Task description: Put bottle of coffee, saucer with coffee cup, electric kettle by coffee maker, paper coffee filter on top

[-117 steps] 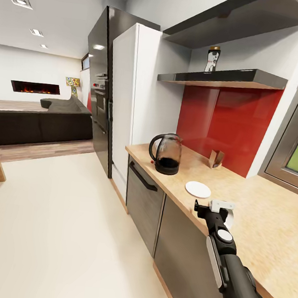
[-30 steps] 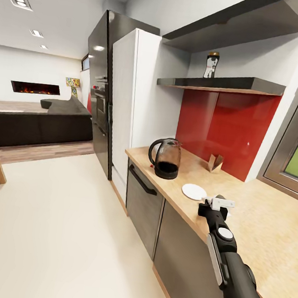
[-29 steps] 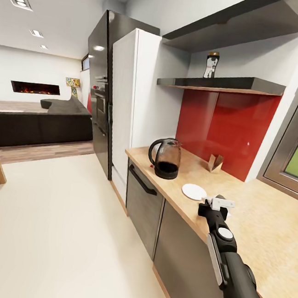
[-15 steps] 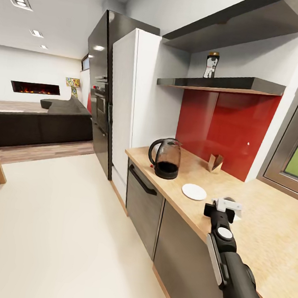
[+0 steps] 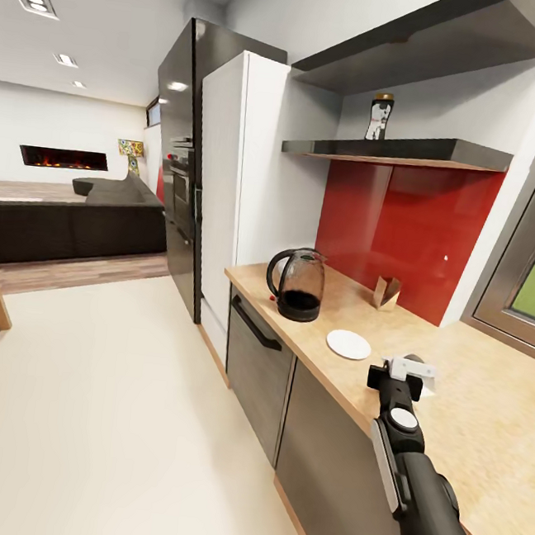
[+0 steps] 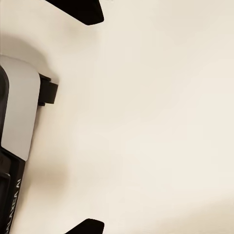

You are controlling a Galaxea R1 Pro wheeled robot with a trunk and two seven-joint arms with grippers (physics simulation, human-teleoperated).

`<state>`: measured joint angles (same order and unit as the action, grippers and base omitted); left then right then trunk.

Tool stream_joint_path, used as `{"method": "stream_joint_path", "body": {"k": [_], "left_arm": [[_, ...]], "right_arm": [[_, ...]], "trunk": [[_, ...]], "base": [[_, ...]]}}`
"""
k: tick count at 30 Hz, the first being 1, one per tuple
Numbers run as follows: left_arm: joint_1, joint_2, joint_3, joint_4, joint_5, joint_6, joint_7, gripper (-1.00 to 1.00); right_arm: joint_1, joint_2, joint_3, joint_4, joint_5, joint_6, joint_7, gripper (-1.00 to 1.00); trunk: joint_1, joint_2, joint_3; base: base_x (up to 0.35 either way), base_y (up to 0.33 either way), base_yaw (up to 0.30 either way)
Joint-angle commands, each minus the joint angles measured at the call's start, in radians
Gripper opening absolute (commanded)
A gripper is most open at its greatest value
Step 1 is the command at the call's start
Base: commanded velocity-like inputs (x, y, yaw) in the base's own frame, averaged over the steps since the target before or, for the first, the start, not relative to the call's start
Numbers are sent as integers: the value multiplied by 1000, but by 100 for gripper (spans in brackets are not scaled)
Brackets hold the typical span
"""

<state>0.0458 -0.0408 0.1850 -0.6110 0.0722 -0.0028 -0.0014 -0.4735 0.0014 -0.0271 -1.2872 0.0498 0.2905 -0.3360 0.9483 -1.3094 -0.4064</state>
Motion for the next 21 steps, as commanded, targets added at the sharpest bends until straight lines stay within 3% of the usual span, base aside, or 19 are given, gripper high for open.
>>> {"method": "stream_joint_path", "body": {"k": [1, 4, 13, 21], "left_arm": [[0, -1, 2, -1, 8, 0, 0, 100], [0, -1, 2, -1, 8, 0, 0, 100], [0, -1, 7, -1, 8, 0, 0, 100], [0, -1, 10, -2, 8, 0, 0, 100]], "right_arm": [[-1, 0, 0, -1, 3, 7, -4, -100], [-1, 0, 0, -1, 2, 6, -3, -100], [-1, 0, 0, -1, 1, 6, -3, -100], [-1, 0, 2, -4, 1, 6, -3, -100]], "trunk": [[0, -1, -1], [0, -1, -1], [-34, 62, 27], [-34, 62, 27]], "base": [[0, 0, 0], [0, 0, 0], [0, 0, 0], [0, 0, 0]]}}
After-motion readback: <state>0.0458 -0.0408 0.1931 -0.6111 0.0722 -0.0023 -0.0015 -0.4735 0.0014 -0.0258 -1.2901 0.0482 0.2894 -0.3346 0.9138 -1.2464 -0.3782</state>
